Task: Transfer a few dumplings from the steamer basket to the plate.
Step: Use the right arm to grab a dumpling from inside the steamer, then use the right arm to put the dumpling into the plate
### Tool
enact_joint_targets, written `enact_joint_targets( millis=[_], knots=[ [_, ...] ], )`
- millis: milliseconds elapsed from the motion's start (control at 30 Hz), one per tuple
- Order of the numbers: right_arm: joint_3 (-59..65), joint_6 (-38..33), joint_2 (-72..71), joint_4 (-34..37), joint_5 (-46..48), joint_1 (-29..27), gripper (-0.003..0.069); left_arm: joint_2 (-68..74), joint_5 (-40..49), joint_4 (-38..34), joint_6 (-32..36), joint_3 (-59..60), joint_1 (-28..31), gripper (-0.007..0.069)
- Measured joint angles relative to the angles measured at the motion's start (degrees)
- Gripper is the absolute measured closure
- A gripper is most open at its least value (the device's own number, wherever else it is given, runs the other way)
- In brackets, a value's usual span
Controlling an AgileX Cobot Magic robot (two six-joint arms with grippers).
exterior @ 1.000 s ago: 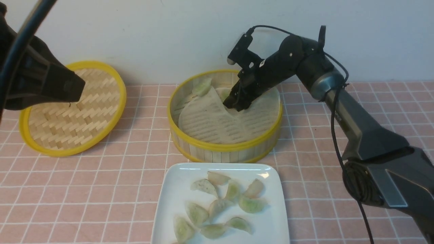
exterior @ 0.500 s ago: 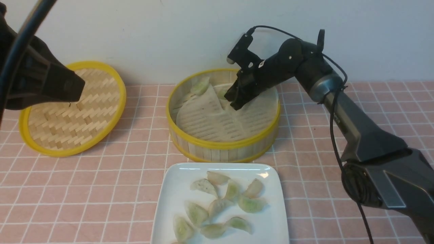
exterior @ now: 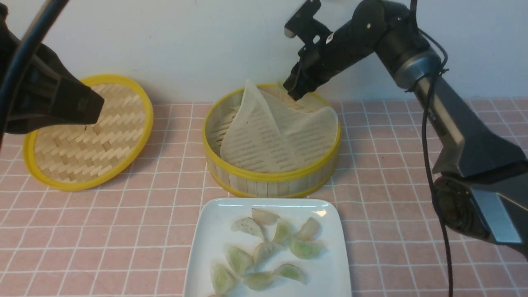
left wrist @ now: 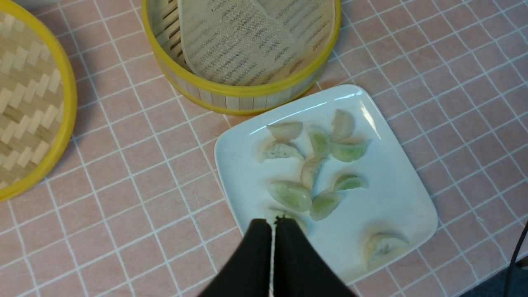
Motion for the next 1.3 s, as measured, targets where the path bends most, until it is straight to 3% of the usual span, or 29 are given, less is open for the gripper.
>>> enact_joint_targets(
  millis=[433,567,767,800,933,1100,1300],
  knots=[
    [0.22,11.81,-4.03,-0.21,1.02,-0.77,0.0618,0.0,0.0,0.0,0.0,0.0,0.0,0.0631],
    [4.14,19.72,-13.35,-0.17,0.98,-0.77,0.0618,0.0,0.0,0.05,0.0,0.0,0.0,0.0631],
    [23.79,22.36,-29.33,2.04,0.56,-0.48,0.0619,0.0,0.0,0.78,0.79,0.0,0.0,0.0631],
    [32.92,22.23,-35.09,2.04,0.38,0.15,0.0619,0.0,0.0,1.05,1.51,0.0,0.0,0.0631],
    [49.26,21.95,-44.43,2.1,0.13,2.08,0.0621,0.0,0.0,1.45,1.86,0.0,0.0,0.0631],
    [76.57,19.88,-57.2,2.8,-0.13,8.48,0.0622,0.0,0.0,1.51,4.94,0.0,0.0,0.0631],
    [93.28,21.23,-59.3,3.26,-2.11,13.97,0.0621,0.0,0.0,1.51,7.2,0.0,0.0,0.0631]
  ],
)
